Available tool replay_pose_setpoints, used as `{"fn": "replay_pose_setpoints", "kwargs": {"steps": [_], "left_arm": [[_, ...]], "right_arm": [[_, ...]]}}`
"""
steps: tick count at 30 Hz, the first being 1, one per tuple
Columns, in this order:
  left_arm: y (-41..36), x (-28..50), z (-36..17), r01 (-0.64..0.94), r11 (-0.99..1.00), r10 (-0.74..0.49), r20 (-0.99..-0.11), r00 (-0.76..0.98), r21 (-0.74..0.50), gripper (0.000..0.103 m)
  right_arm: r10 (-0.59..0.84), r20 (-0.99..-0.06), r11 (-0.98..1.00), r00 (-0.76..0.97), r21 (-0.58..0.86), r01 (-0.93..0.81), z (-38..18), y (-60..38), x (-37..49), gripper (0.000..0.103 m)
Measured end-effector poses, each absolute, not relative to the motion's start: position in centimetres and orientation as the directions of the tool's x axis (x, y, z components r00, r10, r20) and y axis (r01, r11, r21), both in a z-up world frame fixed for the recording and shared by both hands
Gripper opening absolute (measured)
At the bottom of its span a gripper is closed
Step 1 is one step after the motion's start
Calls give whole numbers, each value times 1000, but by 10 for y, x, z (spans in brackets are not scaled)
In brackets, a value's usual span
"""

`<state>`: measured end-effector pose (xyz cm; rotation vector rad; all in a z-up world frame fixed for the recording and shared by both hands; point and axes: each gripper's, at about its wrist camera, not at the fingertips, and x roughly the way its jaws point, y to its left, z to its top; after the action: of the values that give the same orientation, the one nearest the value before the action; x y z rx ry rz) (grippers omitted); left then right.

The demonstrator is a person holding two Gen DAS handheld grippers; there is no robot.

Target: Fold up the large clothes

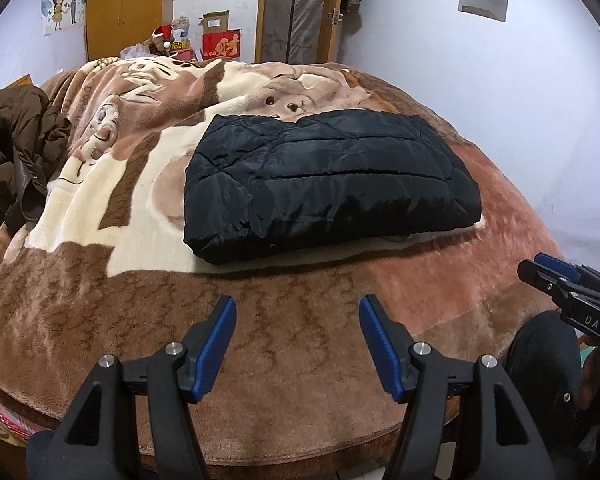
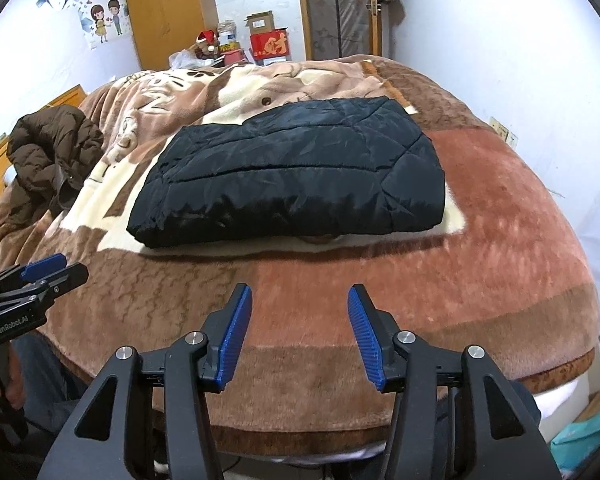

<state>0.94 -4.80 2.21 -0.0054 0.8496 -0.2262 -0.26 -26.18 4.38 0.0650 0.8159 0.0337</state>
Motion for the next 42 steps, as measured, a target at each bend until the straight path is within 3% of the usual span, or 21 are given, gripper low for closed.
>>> {"fn": "replay_pose_setpoints", "kwargs": {"steps": [42], "left_arm": [[-59, -2, 24, 217, 969, -233, -745, 625, -121, 66]], "right_arm": [[63, -733, 996, 677, 84, -3, 42, -269, -9, 51]]}}
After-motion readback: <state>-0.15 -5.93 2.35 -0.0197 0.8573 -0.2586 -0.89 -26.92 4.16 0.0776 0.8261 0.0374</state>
